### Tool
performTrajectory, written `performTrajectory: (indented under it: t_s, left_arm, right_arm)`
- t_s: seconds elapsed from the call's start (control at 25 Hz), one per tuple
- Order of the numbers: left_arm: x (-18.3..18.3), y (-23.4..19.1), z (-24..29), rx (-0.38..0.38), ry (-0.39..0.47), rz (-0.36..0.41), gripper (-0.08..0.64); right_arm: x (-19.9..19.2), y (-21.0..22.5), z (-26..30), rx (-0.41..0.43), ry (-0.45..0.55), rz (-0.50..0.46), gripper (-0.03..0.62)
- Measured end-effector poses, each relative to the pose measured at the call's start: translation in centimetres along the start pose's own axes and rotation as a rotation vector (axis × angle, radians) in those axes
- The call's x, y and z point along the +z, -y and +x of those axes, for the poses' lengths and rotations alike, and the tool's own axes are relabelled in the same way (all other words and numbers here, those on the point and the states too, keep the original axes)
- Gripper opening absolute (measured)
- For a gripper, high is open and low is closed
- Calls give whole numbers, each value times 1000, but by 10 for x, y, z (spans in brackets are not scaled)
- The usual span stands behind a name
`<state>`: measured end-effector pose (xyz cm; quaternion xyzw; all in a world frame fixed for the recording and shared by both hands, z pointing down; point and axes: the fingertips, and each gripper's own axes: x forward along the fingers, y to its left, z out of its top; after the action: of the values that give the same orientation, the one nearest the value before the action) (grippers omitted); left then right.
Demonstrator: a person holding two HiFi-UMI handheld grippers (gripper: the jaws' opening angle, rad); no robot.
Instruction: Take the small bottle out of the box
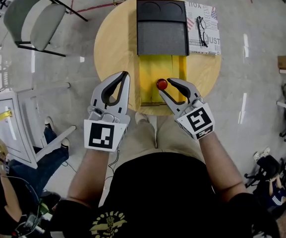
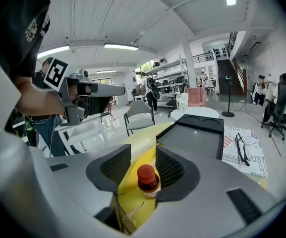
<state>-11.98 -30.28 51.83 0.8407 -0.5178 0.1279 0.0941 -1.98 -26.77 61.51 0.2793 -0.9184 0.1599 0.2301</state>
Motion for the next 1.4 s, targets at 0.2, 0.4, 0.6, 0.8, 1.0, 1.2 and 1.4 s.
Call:
performTrajectory:
  t_s: [0.2,0.4,0.6,0.8,1.0,1.2,1.4]
  left_arm:
    - [-10,-1,2,-1,-13,-2,15]
    - [-17,-3,7,-4,-13,4,15]
    - [-20,-1,11,-9,-14,5,15]
    - [-17,0,10,-11,-11,15,15]
    - [-1,-1,2,-4,-8,32,15]
    - [24,-3,-9,7,5,69,15]
    - [48,4,-17,-4,30,82,15]
  right_arm:
    - [-14,0,7,-7,-18,2,177]
    - [-23,0,16,-11,-29,-24,178]
    - [-34,0,20,-30,-49,-58,178]
    - [-42,4,29,-60,-66,-65,178]
    - [-46,7,34,-104,-104,-104,155]
    - [-41,4,22,-106,-129,-89,147]
    - [-32,-3,6,-68,-140,-48,147]
